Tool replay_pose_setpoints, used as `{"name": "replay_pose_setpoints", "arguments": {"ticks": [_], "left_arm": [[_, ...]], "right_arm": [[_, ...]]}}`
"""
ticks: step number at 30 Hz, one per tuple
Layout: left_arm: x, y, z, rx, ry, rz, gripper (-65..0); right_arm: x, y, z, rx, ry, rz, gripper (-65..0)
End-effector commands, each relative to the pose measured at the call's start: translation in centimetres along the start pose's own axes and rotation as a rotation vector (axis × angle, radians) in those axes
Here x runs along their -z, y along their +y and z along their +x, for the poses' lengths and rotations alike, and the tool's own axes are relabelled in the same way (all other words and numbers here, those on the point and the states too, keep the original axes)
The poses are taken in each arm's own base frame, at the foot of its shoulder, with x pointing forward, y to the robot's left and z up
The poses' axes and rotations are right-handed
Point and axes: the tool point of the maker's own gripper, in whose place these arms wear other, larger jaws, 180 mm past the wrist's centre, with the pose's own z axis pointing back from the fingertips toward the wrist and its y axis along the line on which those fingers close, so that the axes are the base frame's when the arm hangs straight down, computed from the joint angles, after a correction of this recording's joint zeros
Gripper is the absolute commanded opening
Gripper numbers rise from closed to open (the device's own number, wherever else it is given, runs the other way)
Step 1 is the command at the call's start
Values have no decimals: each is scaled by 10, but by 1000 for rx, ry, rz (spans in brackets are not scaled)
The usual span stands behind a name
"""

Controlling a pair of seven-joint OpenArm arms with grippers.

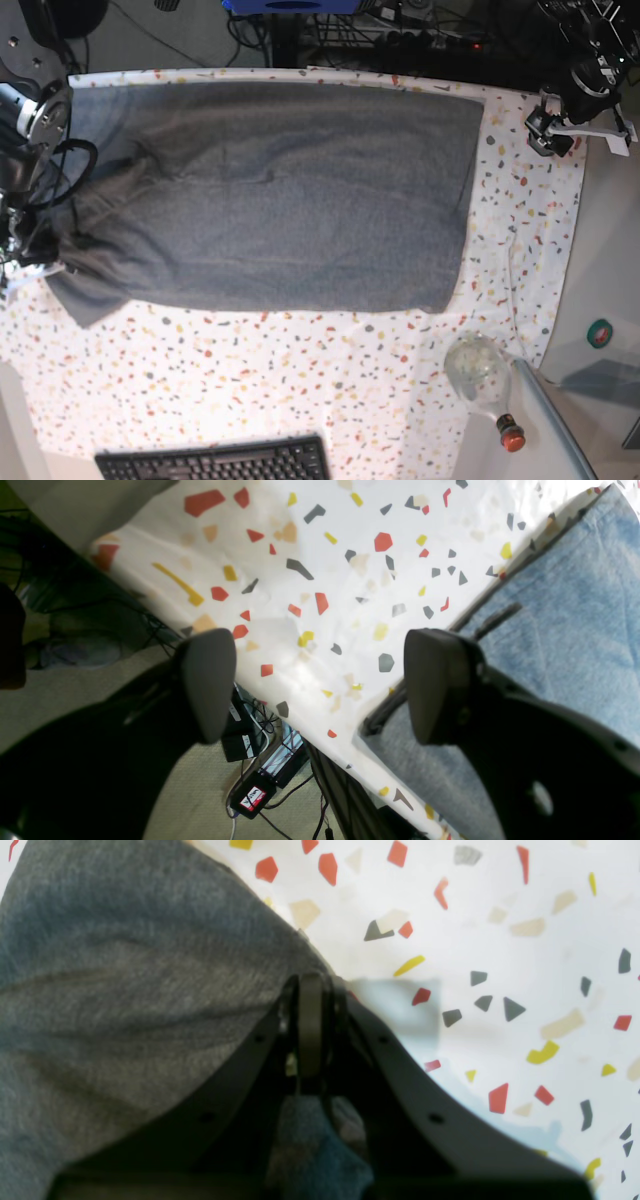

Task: Layout the t-shirt on the table in an organized manner, then fold the t-shirt properly
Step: 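Lower the left gripper to grasp the shirt's opposite corner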

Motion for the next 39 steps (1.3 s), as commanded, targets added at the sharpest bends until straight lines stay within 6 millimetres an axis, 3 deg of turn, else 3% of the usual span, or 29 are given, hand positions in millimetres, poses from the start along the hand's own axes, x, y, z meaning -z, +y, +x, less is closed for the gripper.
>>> {"name": "replay_pose_setpoints", "arguments": {"ticks": [1,4,8,12,15,18,21,28,31,35,36,39], "left_arm": [[-2,-5,13,12,-38,-13,-155],[8,-28,30,39,-58,-61,-155],[39,-66,50,71,-38,-135,-155],[70,-112,59,39,7,-214,-155],[89,-145,58,27,59,-262,-155],[103,-174,49,50,118,-297,-155],[113,-190,40,62,168,-309,-155],[140,-196,5,89,218,-280,-169],[141,-196,6,76,193,-281,-314],[143,-198,16,74,136,-285,-609],[143,-200,20,75,116,-287,-650],[138,-208,36,89,51,-307,-650]], "right_arm": [[-8,-6,38,4,-87,-7,-650],[-23,-3,48,-19,-110,-17,-650],[-65,10,67,-64,-201,-29,-650],[-103,21,75,-91,-292,-36,-650],[-121,26,75,-94,-316,-36,-650],[-123,28,72,-102,-297,-33,-650],[-123,32,70,-140,-286,-7,-650],[-121,31,63,-155,-274,-3,-650],[-122,31,64,-158,-275,-3,-650],[-122,31,64,-158,-275,-3,-650],[-121,31,63,-158,-273,-2,-650],[-121,31,63,-160,-271,-3,-650]]}}
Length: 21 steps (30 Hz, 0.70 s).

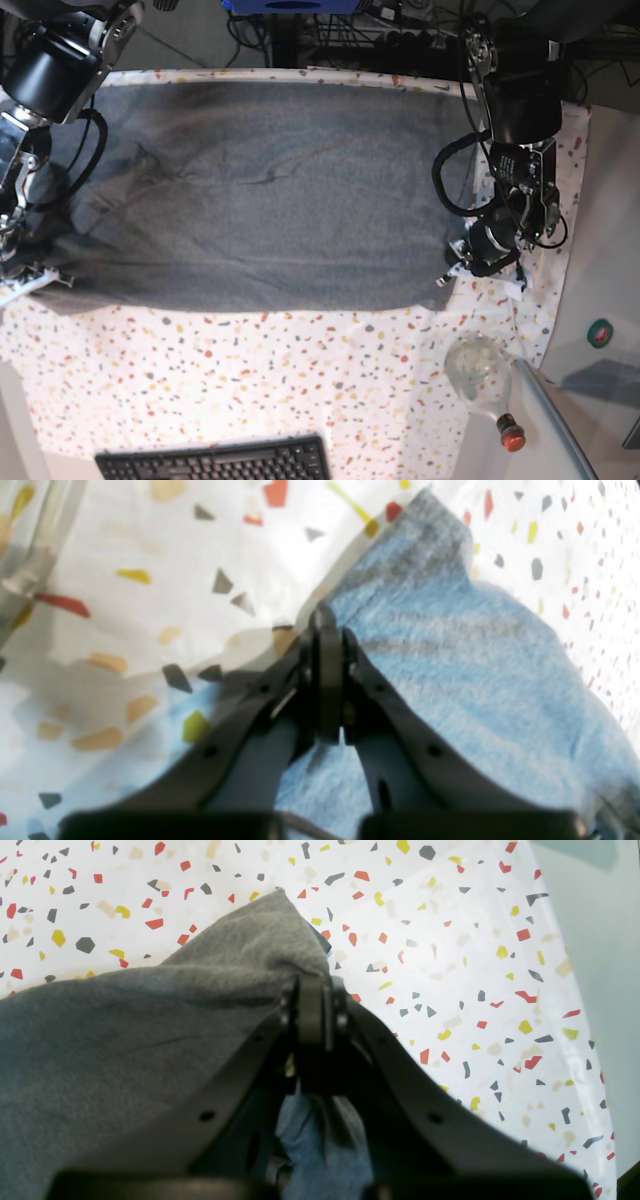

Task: Layout the t-shirt on the table in an organized manner, then fold the t-shirt properly
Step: 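Lower the left gripper to grasp the shirt's opposite corner, then pull the held corner with the left gripper to straighten the edge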

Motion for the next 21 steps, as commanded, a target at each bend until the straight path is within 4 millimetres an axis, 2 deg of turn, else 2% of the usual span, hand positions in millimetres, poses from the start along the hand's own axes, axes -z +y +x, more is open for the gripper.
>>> {"name": "replay_pose_setpoints", "arguments": {"ticks": [1,5,9,13,17,21], "left_arm": [[-8,-19,28,38,-75,-45,-650],[-33,-51,31,208,-145,-110,-650],[-66,-63,25,316,-198,-148,-650],[-87,-54,7,374,-193,-135,-650],[-96,-45,-31,479,-113,-112,-650],[-98,-20,-62,501,-33,-60,-650]], "right_arm": [[-3,-3,21,-5,-61,-4,-650],[-3,-4,21,-9,-59,-6,-650],[-3,-3,21,-10,-59,-5,-650],[-2,-3,21,-11,-57,-3,-650],[-2,-2,20,-10,-57,-2,-650],[-2,-1,20,-9,-55,-1,-650]]}}
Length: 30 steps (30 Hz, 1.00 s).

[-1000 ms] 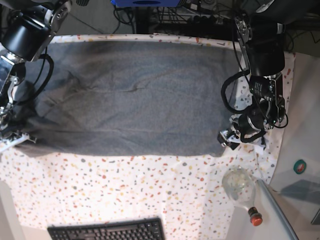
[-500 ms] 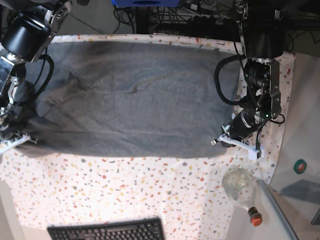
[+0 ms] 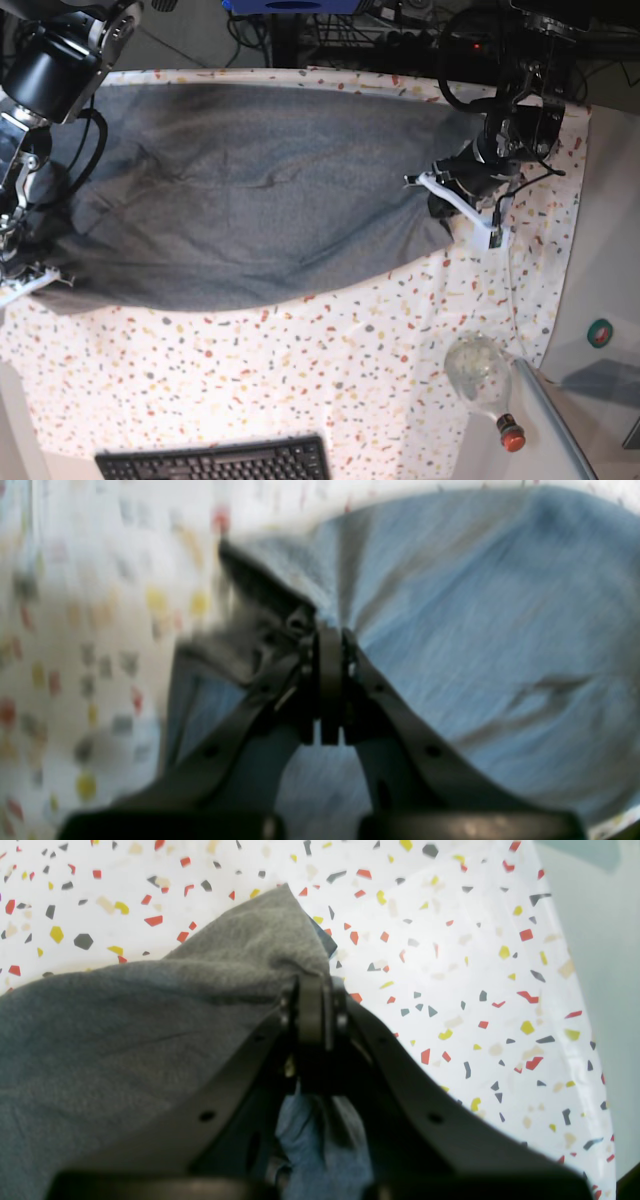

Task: Layout the t-shirt on the table in an organized manner, then fold the t-shirt properly
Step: 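Pull the held corner with the left gripper to straighten the edge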

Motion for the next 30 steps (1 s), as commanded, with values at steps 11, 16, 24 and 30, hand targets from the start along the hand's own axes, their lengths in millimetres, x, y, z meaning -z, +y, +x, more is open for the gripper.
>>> {"name": "replay_pose_setpoints", "arguments": {"ticks": [11,16,24,30], "left_arm": [[-6,12,-34,-16,60,26,-650],[-17,5,-42,-6,63,9,-431],[-48,13,-4,-29,-71,28,-133],[-23,50,44,-123,-148,87,-132]], "right_arm": [[-3,-2,20,0,-57,-5,-650],[-3,-2,20,0,-57,-5,-650],[-3,-2,20,-1,-57,-6,-650],[-3,-1,20,-2,-56,-4,-650]]}}
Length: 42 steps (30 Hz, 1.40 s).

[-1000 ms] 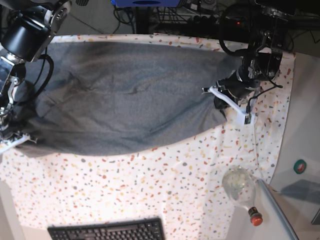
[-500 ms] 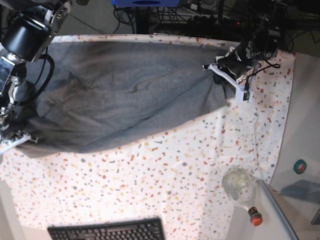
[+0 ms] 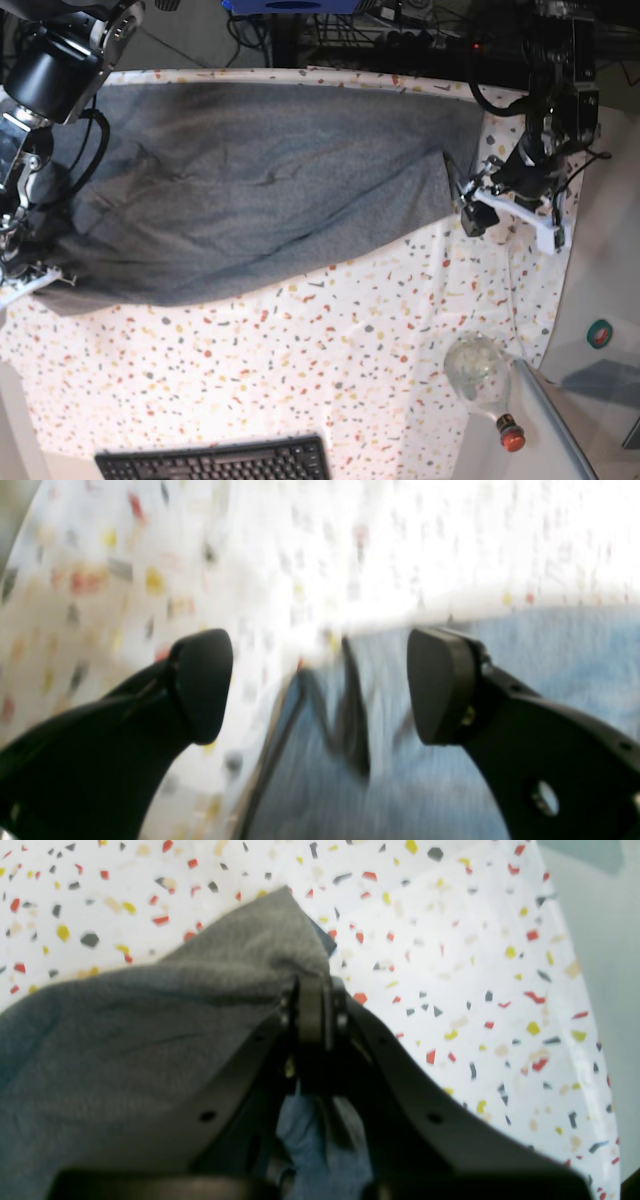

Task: Layout the t-shirt on the table in an organized manner, then fold the t-shirt properly
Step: 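Pull the held corner with the left gripper to straighten the edge, then drag the shirt corner with the left gripper toward the hem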

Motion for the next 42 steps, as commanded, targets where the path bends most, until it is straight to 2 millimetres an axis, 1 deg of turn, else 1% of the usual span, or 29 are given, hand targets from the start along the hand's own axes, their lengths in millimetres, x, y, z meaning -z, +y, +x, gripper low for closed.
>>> {"name": "replay_pose_setpoints", "arguments": {"ticks": [1,4,5,8,11,15,17,19,22,24,27,28,29,33,34,39,42], "left_arm": [[6,-6,7,12,3,-37,-132],[30,-9,2,16,96,-77,-133],[37,-13,0,7,117,-91,-133],[53,-16,-7,-27,156,-98,-133],[61,-13,-12,-51,181,-91,-135],[67,-23,-18,-78,197,-107,-135],[68,-23,-23,-84,212,-105,-146],[70,-28,-31,-73,232,-114,-217],[71,-34,-37,-57,248,-123,-390],[71,-34,-36,-59,246,-124,-497],[73,-37,-24,-59,224,-130,-625],[73,-38,-21,-60,216,-129,-650],[73,-39,-17,-58,209,-132,-650],[74,-50,13,-43,150,-154,-650],[73,-50,15,-41,145,-155,-650],[75,-63,55,-17,71,-178,-650],[76,-71,81,-14,27,-192,-650]], "right_arm": [[-3,-3,21,-3,-60,-7,-650],[-3,-3,21,-2,-61,-6,-650],[-3,-3,21,-2,-61,-6,-650],[-3,-3,21,-2,-61,-6,-650],[-3,-3,21,-3,-60,-7,-650],[-3,-3,21,-3,-60,-7,-650],[-3,-3,21,-3,-60,-7,-650],[-3,-3,21,-3,-60,-7,-650],[-3,-3,21,-2,-62,-6,-650],[-3,-3,21,-2,-62,-6,-650],[-3,-3,21,-2,-62,-6,-650],[-3,-3,21,-2,-62,-6,-650],[-3,-3,21,-2,-62,-6,-650],[-3,-3,21,-2,-62,-6,-650],[-3,-3,21,-2,-62,-6,-650],[-3,-1,25,-1,-72,0,-650],[6,4,31,13,-63,17,-650]]}}
